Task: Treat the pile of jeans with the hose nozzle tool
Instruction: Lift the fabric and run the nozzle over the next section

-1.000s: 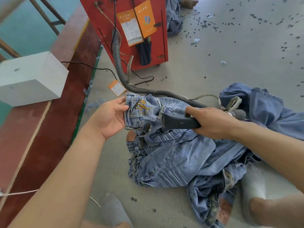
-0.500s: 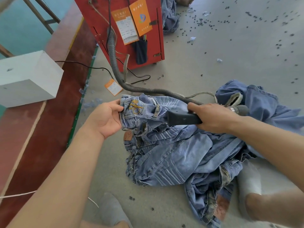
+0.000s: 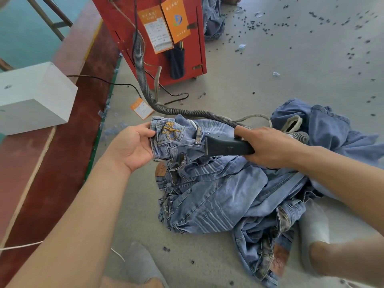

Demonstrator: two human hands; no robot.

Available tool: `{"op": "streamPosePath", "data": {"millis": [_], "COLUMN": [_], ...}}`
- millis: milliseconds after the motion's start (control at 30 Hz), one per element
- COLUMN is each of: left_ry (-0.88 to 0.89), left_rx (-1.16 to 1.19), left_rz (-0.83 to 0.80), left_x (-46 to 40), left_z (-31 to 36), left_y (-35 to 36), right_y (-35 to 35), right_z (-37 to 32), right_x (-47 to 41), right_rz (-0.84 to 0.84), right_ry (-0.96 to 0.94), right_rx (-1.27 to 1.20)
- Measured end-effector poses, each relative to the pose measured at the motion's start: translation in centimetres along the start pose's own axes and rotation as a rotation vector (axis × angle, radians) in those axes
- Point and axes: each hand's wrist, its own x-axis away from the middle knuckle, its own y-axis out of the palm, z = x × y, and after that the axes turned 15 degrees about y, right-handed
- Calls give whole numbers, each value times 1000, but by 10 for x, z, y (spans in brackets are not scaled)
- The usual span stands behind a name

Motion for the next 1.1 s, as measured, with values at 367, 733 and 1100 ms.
{"op": "streamPosePath", "data": {"millis": [367, 733, 1100], "left_ry": [6, 8, 17], "left_rx": [31, 11, 32], "left_rz": [6, -2, -22], "left_x": [0, 2, 4], "left_z": [-2, -2, -2], "left_y": [0, -4, -6], "right_y": [-7, -21, -47], "right_z": [12, -17, 8], "right_x": [1, 11, 6], "right_rz": [9, -9, 160], "right_ry": [67, -71, 32], "right_rx": [-13, -91, -92]}}
